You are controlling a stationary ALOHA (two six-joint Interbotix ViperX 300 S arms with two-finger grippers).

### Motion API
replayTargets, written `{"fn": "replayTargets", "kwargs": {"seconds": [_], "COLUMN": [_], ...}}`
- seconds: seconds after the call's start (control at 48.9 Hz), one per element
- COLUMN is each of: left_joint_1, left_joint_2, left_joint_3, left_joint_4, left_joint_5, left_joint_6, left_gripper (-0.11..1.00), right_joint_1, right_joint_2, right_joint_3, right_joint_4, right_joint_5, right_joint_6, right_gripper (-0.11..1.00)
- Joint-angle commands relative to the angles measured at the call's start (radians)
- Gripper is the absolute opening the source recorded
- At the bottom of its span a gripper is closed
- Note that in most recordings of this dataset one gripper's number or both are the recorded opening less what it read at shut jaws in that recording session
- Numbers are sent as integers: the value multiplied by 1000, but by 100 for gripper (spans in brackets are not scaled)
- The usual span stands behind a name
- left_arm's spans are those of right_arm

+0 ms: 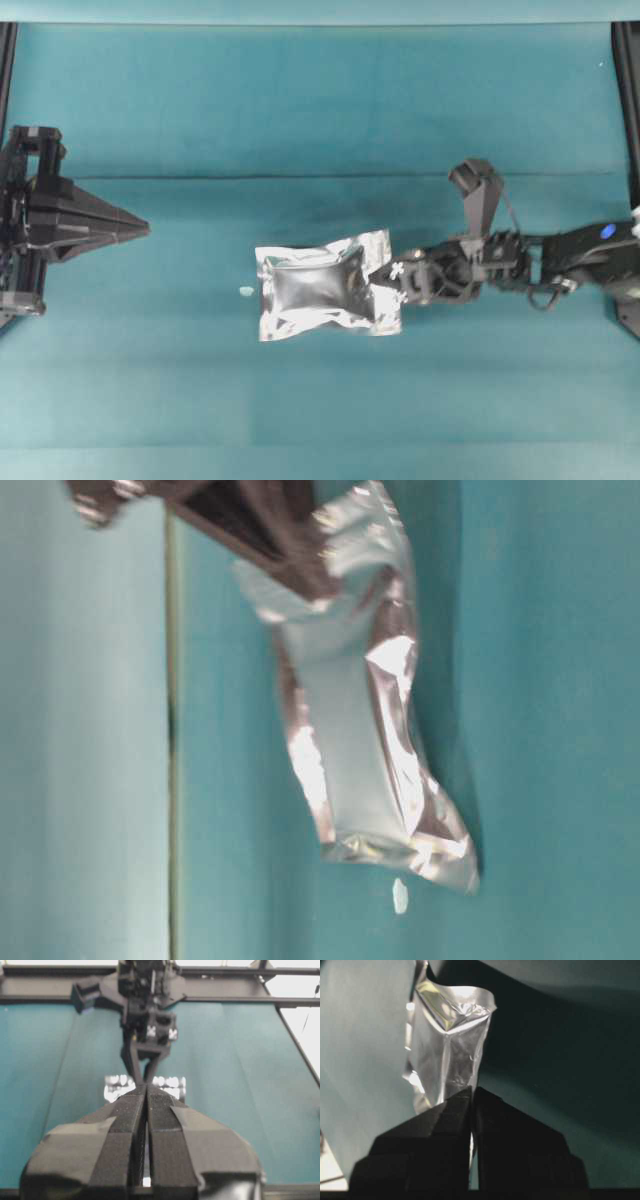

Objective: Hand over the silver zip bag and make it stand upright.
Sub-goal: 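Raise the bag vertically and carry it toward the left gripper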

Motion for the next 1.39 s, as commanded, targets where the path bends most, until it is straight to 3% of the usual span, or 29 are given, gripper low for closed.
{"fn": "replayTargets", "kwargs": {"seconds": [0.0, 0.245, 0.389, 1.063, 1.37], "left_joint_1": [-2, -2, -2, -3, -2], "left_joint_2": [3, 6, 5, 0, -8], "left_joint_3": [-21, -21, -21, -20, -20], "left_joint_4": [2, 2, 2, 2, 2], "left_joint_5": [-3, 5, 18, 28, 58], "left_joint_6": [0, 0, 0, -3, -5], "left_gripper": [1, 1, 1, 1, 0], "right_joint_1": [-20, -106, -132, -129, -123], "right_joint_2": [-77, -212, -224, -12, 52], "right_joint_3": [-44, -233, -347, -781, -885], "right_joint_4": [-20, -100, -114, -114, -114], "right_joint_5": [120, 634, 844, 1384, 1465], "right_joint_6": [-64, -265, -360, -721, -851], "right_gripper": [1, 1, 1, 1, 1]}}
